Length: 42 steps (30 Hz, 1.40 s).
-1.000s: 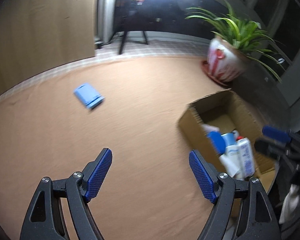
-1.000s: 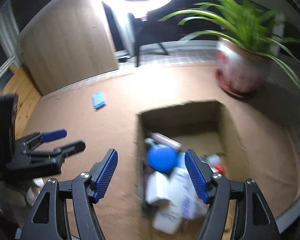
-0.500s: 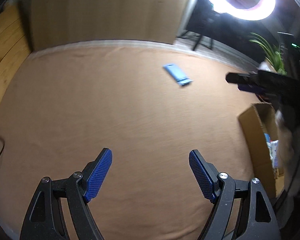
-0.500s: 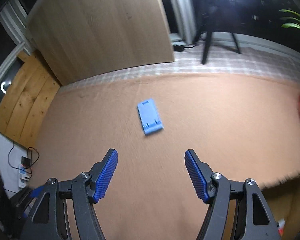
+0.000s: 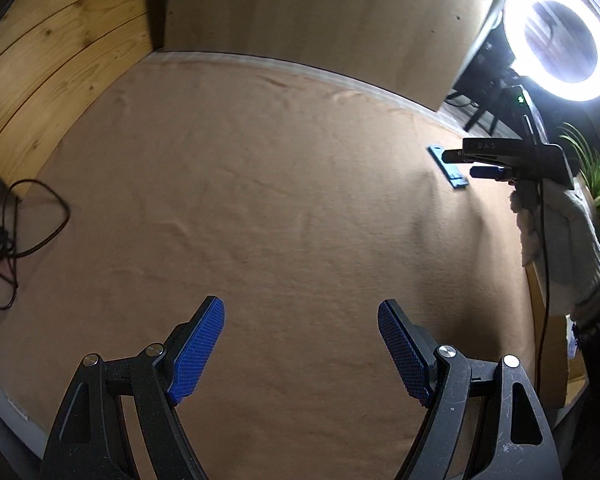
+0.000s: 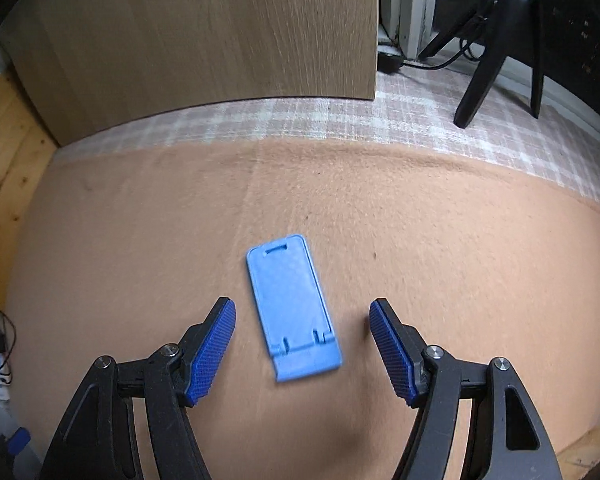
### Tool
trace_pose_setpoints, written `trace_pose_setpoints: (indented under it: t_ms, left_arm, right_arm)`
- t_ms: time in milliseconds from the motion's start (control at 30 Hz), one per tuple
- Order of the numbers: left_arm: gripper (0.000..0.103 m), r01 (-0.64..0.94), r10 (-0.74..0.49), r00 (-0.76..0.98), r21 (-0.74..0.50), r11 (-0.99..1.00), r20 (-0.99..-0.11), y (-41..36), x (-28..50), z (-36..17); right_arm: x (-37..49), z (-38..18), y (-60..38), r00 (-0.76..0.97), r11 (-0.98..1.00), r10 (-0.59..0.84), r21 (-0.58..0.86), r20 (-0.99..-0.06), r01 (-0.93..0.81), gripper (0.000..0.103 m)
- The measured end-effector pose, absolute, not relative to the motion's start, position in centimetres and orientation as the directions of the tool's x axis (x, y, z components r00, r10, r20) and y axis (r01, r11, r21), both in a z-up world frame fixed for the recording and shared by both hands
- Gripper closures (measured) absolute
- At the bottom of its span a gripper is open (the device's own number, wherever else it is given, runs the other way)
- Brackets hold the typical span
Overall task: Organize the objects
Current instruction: 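Move the right tool to the blue phone stand and grasp it, then carry the phone stand with the right tool into the box and open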
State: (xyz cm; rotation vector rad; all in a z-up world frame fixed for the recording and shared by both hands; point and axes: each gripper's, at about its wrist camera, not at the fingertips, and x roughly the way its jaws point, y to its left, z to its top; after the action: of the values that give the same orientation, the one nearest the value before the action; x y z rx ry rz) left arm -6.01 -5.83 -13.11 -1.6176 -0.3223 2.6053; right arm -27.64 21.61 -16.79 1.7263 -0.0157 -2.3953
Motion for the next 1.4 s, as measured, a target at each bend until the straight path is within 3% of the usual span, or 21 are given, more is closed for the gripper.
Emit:
trace_pose_setpoints:
  t_ms: [200, 300, 367, 400, 1000, 1400]
  left_arm:
    - [0.021, 0.092, 0.143, -0.449, -0.205, -0.974, -0.882, -6.9, -5.8, -13.1]
    - [0.021, 0.096, 0.14, -0.45, -0.204, -0.974, -0.882, -7.0, -5.7, -13.2]
    - [0.021, 0.095, 0.144, -0.449, -0.207, -0.974, -0.882, -6.8, -6.0, -13.2]
    - [0.021, 0.093, 0.147, -0.448, -0.209, -0.973, -0.882, -6.7, -6.1, -13.3]
    - [0.021, -0.076, 0.227, -0.428, -0.215, -0.974, -0.875, 0.3, -8.1, -12.9]
    - [0.021, -0.25, 0.301, -0.393, -0.214, -0.944, -0.869, 7.3, -8.1, -12.5]
  right_arm:
    - [-27.8, -17.1, 20.7, -0.306, -0.98, -0.098, 0.039, -0.947, 0.194, 0.038]
    - [-27.3, -17.0, 20.6, -0.31, -0.977, -0.081, 0.014, -0.947, 0.212, 0.049]
    - [-26.9, -16.8, 20.7, -0.307, -0.976, -0.089, 0.021, -0.948, 0.218, 0.066]
    - [-26.6, -16.7, 20.8, -0.305, -0.975, -0.092, 0.023, -0.948, 0.223, 0.068]
    - [-12.0, -14.4, 25.7, -0.323, -0.964, -0.24, 0.187, -0.915, 0.187, 0.07]
    - [-4.4, -8.9, 33.6, -0.479, -0.985, -0.158, 0.174, -0.863, 0.012, 0.07]
